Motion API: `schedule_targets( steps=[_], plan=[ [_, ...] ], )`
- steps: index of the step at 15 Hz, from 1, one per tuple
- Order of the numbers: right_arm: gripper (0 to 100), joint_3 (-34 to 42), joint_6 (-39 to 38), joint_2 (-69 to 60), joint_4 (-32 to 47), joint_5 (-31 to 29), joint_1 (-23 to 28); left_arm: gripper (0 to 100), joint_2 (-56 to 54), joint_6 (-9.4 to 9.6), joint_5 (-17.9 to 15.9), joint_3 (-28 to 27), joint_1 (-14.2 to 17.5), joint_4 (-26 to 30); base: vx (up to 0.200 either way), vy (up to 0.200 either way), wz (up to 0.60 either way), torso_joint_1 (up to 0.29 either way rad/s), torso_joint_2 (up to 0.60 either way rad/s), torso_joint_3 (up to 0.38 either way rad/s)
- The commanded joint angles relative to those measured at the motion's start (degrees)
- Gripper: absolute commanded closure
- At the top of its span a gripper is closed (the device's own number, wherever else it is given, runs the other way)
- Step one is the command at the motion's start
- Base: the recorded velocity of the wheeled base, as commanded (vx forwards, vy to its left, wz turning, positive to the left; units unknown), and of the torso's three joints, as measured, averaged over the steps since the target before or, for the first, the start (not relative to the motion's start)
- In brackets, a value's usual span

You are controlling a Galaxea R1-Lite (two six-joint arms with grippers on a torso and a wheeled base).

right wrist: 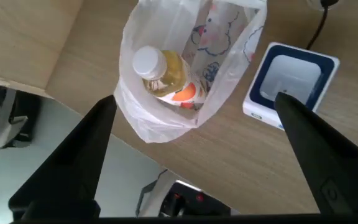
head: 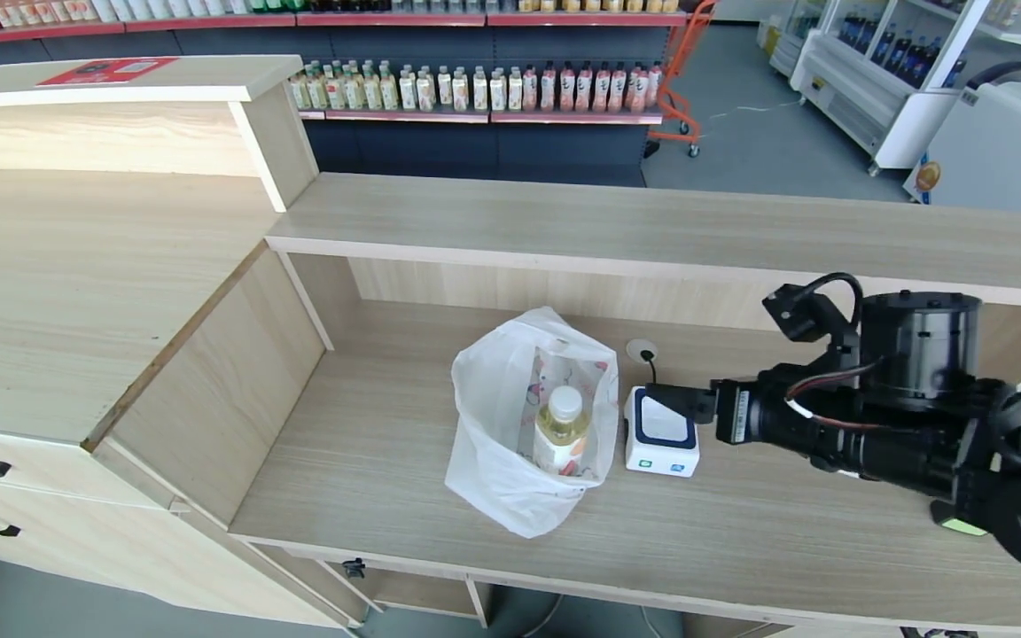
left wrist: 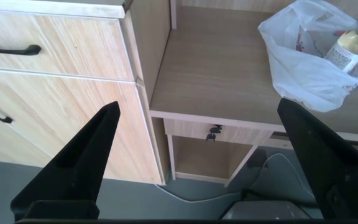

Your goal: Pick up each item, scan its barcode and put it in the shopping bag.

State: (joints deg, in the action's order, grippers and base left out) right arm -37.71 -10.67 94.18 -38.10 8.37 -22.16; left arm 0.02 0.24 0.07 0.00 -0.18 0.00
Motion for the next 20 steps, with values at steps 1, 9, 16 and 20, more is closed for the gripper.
schedule_targets(
  steps=[1,9,16,20],
  plan=[
    [0,5.6,7.5,-21.1,15.1,0.2,12.0,0,0.0,0.02,0.0,0.0,0.0,0.0,0.0,0.0,0.0,0.0,0.0,0.0],
    [0,6.7,5.2,-23.5,17.4,0.5,16.7,0,0.1,-0.07,0.0,0.0,0.0,0.0,0.0,-0.025,0.0,0.001,0.0,0.001],
    [0,7.3,-2.7,-23.3,20.6,0.2,17.4,0,0.1,-0.24,0.0,0.0,0.0,0.0,0.0,-0.2,0.0,0.001,0.0,0.005],
    [0,7.3,-3.4,-22.9,20.7,0.2,17.5,0,0.1,-0.33,0.0,0.0,0.0,0.0,-0.1,-0.2,0.0,0.0,0.0,0.004]
  ],
)
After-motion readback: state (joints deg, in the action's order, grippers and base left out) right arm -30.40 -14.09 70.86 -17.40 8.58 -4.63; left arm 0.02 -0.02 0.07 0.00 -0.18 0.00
